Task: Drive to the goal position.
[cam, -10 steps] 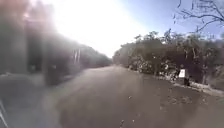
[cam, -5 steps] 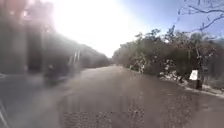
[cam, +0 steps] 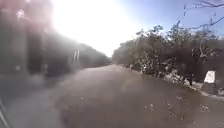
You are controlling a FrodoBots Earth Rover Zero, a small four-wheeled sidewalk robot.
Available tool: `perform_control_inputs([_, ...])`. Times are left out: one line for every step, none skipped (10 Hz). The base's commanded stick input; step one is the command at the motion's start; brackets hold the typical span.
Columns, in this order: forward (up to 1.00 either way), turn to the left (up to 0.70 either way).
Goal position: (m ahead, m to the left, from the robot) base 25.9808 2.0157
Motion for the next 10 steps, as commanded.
perform_control_inputs([1.00, 0.00])
perform_control_inputs([1.00, 0.00])
perform_control_inputs([1.00, 0.00])
perform_control_inputs([1.00, 0.00])
perform_control_inputs([1.00, 0.00])
perform_control_inputs([1.00, 0.00])
perform_control_inputs([1.00, 0.00])
perform_control_inputs([1.00, 0.00])
perform_control_inputs([1.00, 0.00])
perform_control_inputs([1.00, 0.00])
